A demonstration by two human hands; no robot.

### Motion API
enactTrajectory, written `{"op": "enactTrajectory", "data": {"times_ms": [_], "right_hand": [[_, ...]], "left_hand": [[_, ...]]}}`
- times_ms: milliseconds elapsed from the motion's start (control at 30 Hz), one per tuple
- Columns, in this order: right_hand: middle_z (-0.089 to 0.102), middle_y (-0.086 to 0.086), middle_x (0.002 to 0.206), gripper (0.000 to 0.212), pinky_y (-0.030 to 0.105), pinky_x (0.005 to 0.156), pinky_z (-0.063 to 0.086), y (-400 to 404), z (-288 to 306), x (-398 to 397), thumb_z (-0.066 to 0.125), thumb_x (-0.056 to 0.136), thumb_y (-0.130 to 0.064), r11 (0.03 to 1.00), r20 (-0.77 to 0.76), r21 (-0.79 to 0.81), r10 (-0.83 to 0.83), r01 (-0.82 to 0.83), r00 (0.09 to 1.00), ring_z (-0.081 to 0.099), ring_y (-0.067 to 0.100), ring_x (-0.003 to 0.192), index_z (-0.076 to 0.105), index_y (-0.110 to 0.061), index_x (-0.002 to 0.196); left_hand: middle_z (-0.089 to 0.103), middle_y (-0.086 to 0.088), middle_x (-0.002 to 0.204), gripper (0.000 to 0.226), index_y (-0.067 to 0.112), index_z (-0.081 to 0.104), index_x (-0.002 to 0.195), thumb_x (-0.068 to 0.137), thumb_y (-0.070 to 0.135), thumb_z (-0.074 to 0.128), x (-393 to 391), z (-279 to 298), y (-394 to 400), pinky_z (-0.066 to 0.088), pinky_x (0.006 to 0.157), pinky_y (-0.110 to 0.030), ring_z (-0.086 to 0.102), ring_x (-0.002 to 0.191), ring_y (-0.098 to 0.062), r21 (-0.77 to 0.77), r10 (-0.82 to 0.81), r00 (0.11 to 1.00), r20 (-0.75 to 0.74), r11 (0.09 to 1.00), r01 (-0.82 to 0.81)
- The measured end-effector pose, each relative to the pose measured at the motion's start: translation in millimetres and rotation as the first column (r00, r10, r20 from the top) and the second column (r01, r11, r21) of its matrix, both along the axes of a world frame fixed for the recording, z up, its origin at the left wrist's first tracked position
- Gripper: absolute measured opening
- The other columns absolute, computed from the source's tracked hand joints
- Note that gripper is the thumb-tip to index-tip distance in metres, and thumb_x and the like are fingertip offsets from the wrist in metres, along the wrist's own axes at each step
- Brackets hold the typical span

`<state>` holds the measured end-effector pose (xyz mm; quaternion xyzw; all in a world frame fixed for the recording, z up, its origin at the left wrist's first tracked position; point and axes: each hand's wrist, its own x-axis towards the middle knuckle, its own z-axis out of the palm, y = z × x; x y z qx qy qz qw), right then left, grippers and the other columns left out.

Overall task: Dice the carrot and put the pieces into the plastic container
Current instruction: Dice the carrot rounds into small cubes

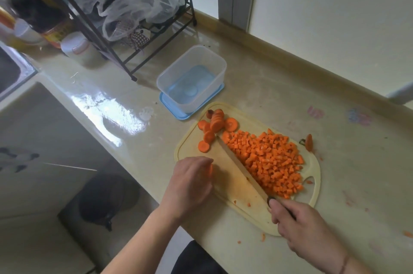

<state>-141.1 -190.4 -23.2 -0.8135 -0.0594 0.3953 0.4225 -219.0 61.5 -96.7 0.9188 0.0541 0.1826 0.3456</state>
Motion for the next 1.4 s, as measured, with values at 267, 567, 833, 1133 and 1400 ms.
{"op": "enactTrajectory", "data": {"times_ms": [267, 567, 833, 1133, 1400], "right_hand": [[0.032, 0.008, 0.053, 0.050, 0.014, 0.036, 0.023, -13, 7, 39, 0.045, 0.087, -0.055, 0.982, -0.543, 0.060, -0.120, 0.181, 0.831, 0.024, 0.011, 0.035, 0.052, -0.006, 0.081], [0.023, 0.007, 0.052, 0.053, 0.018, 0.040, 0.022, -26, 0, 56, 0.041, 0.088, -0.057, 0.951, -0.640, 0.039, -0.212, 0.307, 0.739, 0.024, 0.011, 0.035, 0.048, -0.006, 0.077], [0.019, 0.006, 0.049, 0.052, 0.016, 0.035, 0.026, -34, 2, 62, 0.039, 0.088, -0.057, 0.890, -0.657, 0.071, -0.298, 0.450, 0.693, 0.021, 0.009, 0.030, 0.044, -0.008, 0.074], [0.035, 0.010, 0.045, 0.061, 0.018, 0.038, 0.024, -15, 18, 4, 0.045, 0.086, -0.064, 0.978, -0.367, 0.059, -0.167, 0.202, 0.915, 0.029, 0.015, 0.034, 0.049, -0.006, 0.067], [0.063, -0.018, 0.065, 0.085, 0.019, 0.057, 0.043, -5, 2, -12, 0.010, 0.059, -0.097, 0.963, 0.213, -0.219, 0.207, -0.159, 0.955, 0.059, 0.000, 0.062, 0.055, -0.025, 0.063]], "left_hand": [[0.067, 0.000, 0.114, 0.027, 0.017, 0.065, 0.118, 0.094, 0.030, 0.064, 6, -16, -14, 0.049, 0.089, -0.042, 0.062, 0.106, -0.021, 0.067, -0.087, 0.996, -0.035, 0.994, 0.089], [0.065, 0.002, 0.117, 0.024, 0.021, 0.060, 0.119, 0.097, 0.030, 0.063, 6, -22, -14, 0.044, 0.093, -0.036, 0.060, 0.109, -0.020, 0.096, -0.095, 0.995, 0.009, 0.991, 0.094], [0.066, 0.003, 0.115, 0.023, 0.023, 0.060, 0.115, 0.094, 0.031, 0.065, 2, -22, -13, 0.041, 0.095, -0.037, 0.056, 0.110, -0.020, 0.139, -0.052, 0.997, 0.049, 0.989, 0.045], [0.066, -0.001, 0.114, 0.024, 0.021, 0.062, 0.115, 0.094, 0.029, 0.069, -11, -22, -13, 0.045, 0.093, -0.038, 0.058, 0.108, -0.023, 0.140, 0.024, 0.994, 0.104, 0.989, -0.039], [0.068, -0.011, 0.113, 0.017, 0.000, 0.074, 0.107, 0.090, 0.002, 0.074, -9, -26, -16, 0.051, 0.092, -0.036, 0.060, 0.107, -0.029, 0.170, -0.112, 0.991, 0.076, 0.981, 0.098]]}}
